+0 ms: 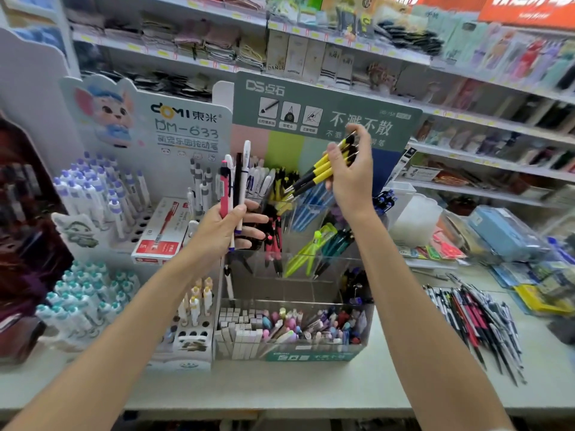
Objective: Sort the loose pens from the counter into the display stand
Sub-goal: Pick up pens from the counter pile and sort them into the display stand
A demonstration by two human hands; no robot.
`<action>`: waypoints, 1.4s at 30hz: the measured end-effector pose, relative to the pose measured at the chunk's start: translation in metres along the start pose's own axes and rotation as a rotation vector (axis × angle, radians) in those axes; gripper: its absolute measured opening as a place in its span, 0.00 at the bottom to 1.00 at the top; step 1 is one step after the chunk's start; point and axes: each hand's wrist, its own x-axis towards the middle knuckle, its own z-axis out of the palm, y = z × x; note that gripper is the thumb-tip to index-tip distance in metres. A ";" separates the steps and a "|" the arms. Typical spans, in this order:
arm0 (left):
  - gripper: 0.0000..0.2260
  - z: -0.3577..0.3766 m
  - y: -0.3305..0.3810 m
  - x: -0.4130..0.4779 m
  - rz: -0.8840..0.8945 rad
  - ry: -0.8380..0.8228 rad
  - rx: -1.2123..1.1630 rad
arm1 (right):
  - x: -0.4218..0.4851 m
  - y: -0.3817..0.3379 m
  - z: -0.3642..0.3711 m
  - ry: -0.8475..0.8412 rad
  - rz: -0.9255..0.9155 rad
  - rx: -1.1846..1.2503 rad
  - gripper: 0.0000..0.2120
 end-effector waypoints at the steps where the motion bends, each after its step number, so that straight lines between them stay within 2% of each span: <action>1: 0.11 0.000 0.000 0.001 -0.019 -0.006 -0.015 | 0.007 0.002 0.003 0.003 -0.024 -0.035 0.15; 6: 0.11 0.000 -0.002 0.006 -0.060 0.005 -0.035 | 0.026 0.019 0.024 -0.028 -0.194 -0.218 0.17; 9: 0.11 -0.001 -0.002 0.007 -0.062 0.021 -0.030 | 0.026 0.033 0.034 -0.135 -0.253 -0.316 0.18; 12: 0.10 -0.001 -0.002 0.008 -0.059 0.032 -0.030 | 0.028 0.034 0.037 -0.336 -0.247 -0.414 0.17; 18: 0.10 0.000 -0.005 0.010 -0.054 0.047 -0.032 | 0.026 0.024 0.033 -0.544 -0.168 -0.537 0.17; 24: 0.10 0.002 -0.007 0.010 -0.064 0.027 -0.047 | 0.017 0.030 0.031 -0.569 -0.129 -0.582 0.17; 26: 0.10 0.002 -0.007 0.009 -0.068 0.026 -0.042 | 0.018 0.031 0.029 -0.547 -0.087 -0.597 0.24; 29: 0.10 0.001 -0.007 0.008 -0.069 0.023 -0.046 | 0.012 0.033 0.027 -0.676 -0.025 -0.651 0.37; 32: 0.11 0.000 -0.007 0.005 -0.070 0.016 -0.036 | 0.003 0.044 0.029 -0.559 -0.113 -0.669 0.31; 35: 0.11 0.000 -0.007 0.001 -0.065 -0.016 -0.034 | 0.001 0.043 0.025 -0.556 -0.135 -0.710 0.27; 37: 0.12 0.001 -0.006 -0.001 -0.065 -0.048 -0.049 | 0.001 0.034 0.020 -0.338 -0.230 -0.665 0.24; 38: 0.13 0.000 -0.005 -0.003 -0.058 -0.066 -0.063 | -0.001 0.026 0.018 -0.227 -0.261 -0.571 0.22; 39: 0.13 0.000 -0.004 -0.004 -0.048 -0.089 -0.079 | -0.004 0.016 0.019 -0.196 -0.239 -0.442 0.20; 42: 0.15 -0.001 -0.001 -0.012 -0.058 -0.176 -0.129 | -0.018 -0.015 0.031 -0.439 0.009 -0.056 0.25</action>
